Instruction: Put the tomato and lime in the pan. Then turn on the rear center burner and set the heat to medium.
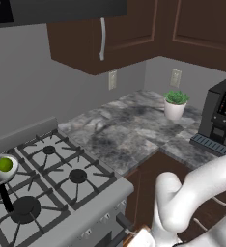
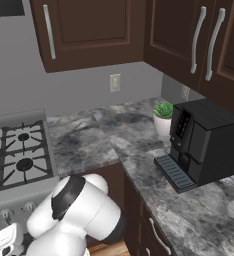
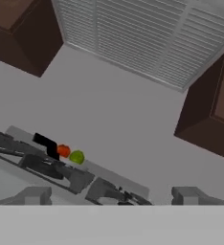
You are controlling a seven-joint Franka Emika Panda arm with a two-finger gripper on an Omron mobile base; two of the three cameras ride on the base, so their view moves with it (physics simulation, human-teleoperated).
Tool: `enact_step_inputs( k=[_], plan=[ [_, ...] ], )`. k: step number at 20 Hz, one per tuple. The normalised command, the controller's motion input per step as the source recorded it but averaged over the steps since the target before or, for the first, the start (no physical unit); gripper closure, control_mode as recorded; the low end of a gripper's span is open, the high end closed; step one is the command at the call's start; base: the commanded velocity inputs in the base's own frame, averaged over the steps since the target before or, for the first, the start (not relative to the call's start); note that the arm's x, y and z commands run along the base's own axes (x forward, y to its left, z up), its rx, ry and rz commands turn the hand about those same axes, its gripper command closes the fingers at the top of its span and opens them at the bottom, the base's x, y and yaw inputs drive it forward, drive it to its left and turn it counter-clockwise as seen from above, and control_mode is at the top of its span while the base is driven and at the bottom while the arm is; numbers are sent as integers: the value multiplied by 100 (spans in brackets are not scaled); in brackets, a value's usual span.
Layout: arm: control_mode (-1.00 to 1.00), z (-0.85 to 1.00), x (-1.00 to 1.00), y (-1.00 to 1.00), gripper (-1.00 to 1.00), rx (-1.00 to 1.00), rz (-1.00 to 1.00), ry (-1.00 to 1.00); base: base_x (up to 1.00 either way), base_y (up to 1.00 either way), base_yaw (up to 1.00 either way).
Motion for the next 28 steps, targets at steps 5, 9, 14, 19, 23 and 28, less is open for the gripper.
enact_step_inputs(
  k=[5, 9, 14, 19, 23, 28],
  plan=[
    [-100, -11, 57, 0, -100, 1, 1, 12, 0, 0, 0],
    [-100, -27, 27, 15, -100, 0, 2, 19, 0, 0, 0],
    [-100, -33, 29, 11, -100, 0, 1, 8, 0, 0, 0],
    [-100, -51, 33, 0, -100, 0, 0, 0, 0, 0, 0],
    [-100, -54, 24, 0, -100, 0, 3, 0, 0, 0, 0],
    [-100, -41, 27, 0, -100, 0, 2, 0, 0, 0, 0]
  ],
)
